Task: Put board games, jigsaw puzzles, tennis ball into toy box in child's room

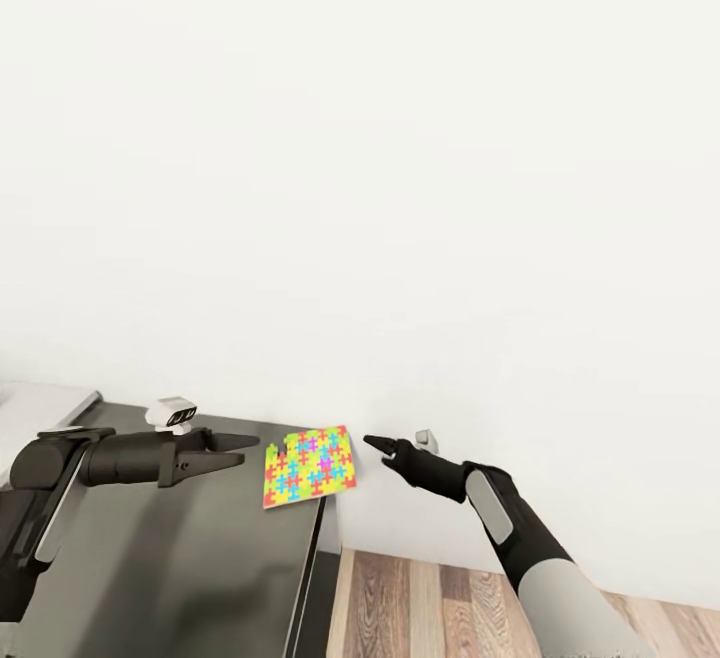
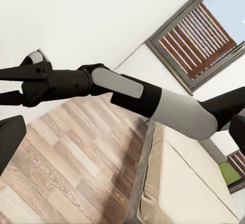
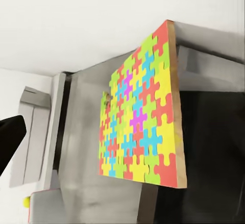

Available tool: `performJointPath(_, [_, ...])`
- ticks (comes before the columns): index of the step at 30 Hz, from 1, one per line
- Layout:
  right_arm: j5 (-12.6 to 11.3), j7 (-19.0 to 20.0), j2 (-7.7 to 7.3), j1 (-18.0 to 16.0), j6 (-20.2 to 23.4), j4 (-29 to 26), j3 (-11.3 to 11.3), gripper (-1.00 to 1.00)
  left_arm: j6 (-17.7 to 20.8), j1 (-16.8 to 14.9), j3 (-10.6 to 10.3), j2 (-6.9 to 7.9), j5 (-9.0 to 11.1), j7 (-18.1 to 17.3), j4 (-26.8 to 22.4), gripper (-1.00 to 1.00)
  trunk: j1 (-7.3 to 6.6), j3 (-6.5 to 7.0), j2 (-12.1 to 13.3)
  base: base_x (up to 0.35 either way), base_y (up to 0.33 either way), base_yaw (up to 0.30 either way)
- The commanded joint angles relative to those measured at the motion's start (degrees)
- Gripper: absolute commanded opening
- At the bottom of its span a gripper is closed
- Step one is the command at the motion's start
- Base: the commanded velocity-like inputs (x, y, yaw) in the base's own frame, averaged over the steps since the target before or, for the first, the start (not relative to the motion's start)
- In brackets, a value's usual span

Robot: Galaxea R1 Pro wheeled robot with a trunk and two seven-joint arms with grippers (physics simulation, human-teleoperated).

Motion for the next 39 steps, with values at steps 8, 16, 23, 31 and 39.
performJointPath(8, [-0.24, -0.24, 0.58, -0.22, -0.04, 0.97, -0.13, 1.00, 0.58, -0.03, -0.02, 0.01, -0.01, -0.21, -0.01, 1.00, 1.76, -1.50, -3.26, 0.000, 0.000, 0.000])
performJointPath(16, [-0.44, -0.29, 0.68, -0.21, 0.37, 0.97, -0.25, 1.00, 0.45, -0.03, -0.02, 0.02, -0.01, -0.21, -0.01, 1.00, 2.64, -2.22, -4.86, 0.000, 0.000, 0.000])
performJointPath(23, [-0.80, -0.28, 0.63, -0.26, 0.84, 0.96, -0.14, 1.00, 0.27, -0.03, 0.30, 0.07, 0.00, -0.21, -0.01, 1.00, 2.64, -2.22, -4.86, 0.000, 0.000, 0.000])
performJointPath(31, [-0.66, -0.28, 0.75, -0.27, 0.91, 0.98, -0.07, 1.00, 0.30, -0.03, 0.17, -0.07, -0.01, -0.21, -0.01, 1.00, 2.64, -2.22, -4.86, -0.054, -0.150, 0.000])
performJointPath(39, [-0.64, -0.37, 0.86, -0.29, 0.97, 1.03, -0.05, 1.00, 0.23, -0.03, 0.12, -0.12, -0.01, -0.21, -0.01, 1.00, 2.64, -2.22, -4.86, -0.011, -0.106, 0.000])
